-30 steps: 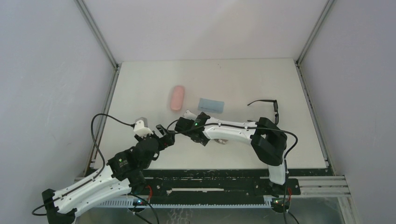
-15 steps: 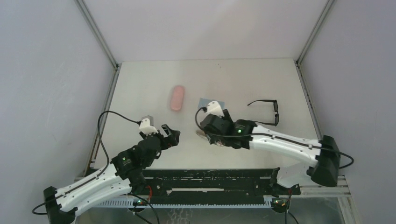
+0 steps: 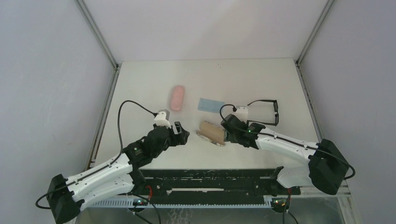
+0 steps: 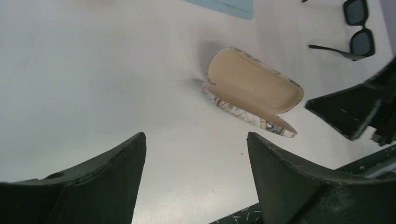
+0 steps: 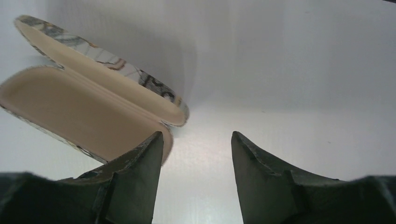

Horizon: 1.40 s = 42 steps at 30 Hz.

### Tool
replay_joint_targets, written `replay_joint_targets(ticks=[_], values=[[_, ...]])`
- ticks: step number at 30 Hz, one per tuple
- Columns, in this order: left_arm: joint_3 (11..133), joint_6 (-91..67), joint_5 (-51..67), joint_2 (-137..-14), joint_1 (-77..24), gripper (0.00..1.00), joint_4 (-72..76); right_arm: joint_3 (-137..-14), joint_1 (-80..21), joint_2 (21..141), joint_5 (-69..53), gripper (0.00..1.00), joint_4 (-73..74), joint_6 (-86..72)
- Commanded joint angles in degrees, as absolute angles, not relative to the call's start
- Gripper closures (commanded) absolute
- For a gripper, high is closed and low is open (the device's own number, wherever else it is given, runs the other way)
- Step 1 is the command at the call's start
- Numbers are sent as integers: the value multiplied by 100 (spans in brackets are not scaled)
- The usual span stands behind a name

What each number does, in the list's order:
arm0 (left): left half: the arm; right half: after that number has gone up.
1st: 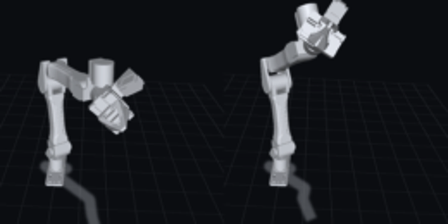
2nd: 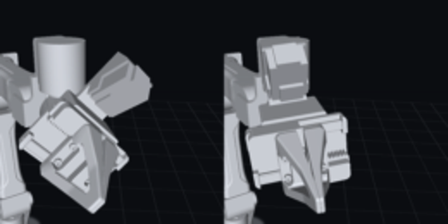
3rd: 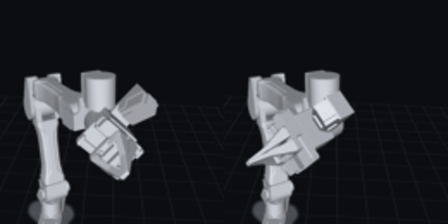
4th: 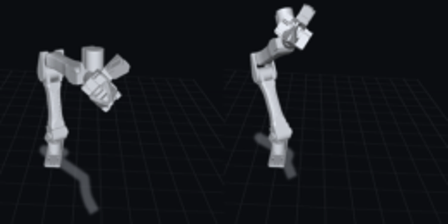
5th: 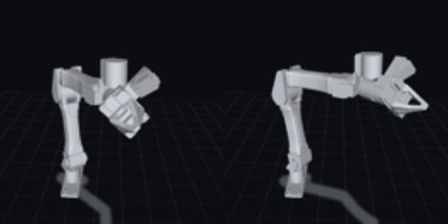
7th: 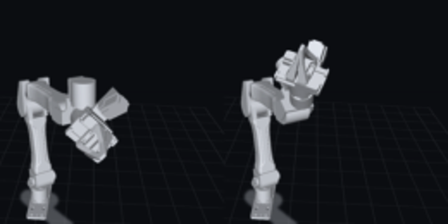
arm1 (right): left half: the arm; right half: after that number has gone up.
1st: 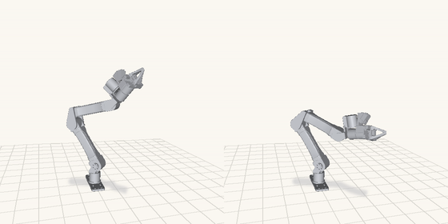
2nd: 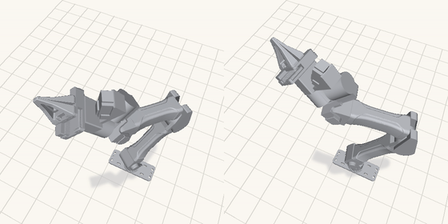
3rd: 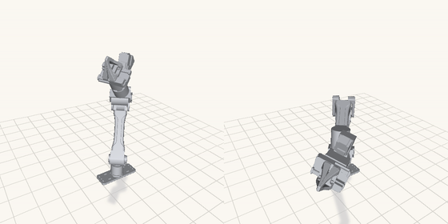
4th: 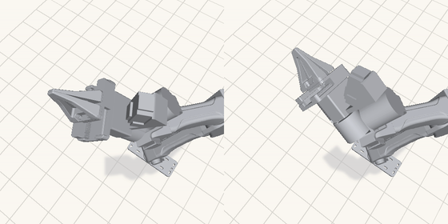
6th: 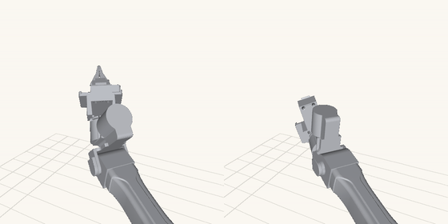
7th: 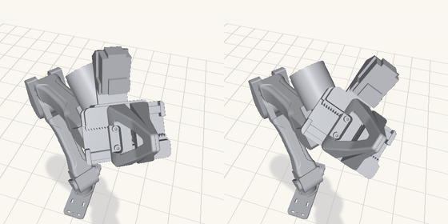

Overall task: Organize the sunglasses
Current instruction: Place the sunglasses case at the center of the board, then move the sunglasses case to the center of the board.

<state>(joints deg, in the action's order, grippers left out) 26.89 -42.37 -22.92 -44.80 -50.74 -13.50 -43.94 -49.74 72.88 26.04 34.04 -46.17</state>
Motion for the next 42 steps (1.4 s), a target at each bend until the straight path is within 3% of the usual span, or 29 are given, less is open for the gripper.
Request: replay_joint_targets(ticks=[1,12,19,26,42], values=[[3150,-3938,-1864,-4479,-4975,19,-1001,-4452,-4777,7478,2130,46,2439,-4821],[3213,-3930,-1860,-4318,-4927,20,-1212,-4453,-4306,8186,1621,61,2067,-4687],[3253,-3902,-1847,-4314,-4887,20,-1256,-4449,-4219,8333,1532,78,1881,-4421],[3292,-3877,-1856,-4282,-4848,21,-1319,-4540,-4201,8431,1192,95,1120,-3167],[3214,-3660,-2215,-3639,-4617,21,-1885,-6522,-4060,9992,-243,96,512,-155]])
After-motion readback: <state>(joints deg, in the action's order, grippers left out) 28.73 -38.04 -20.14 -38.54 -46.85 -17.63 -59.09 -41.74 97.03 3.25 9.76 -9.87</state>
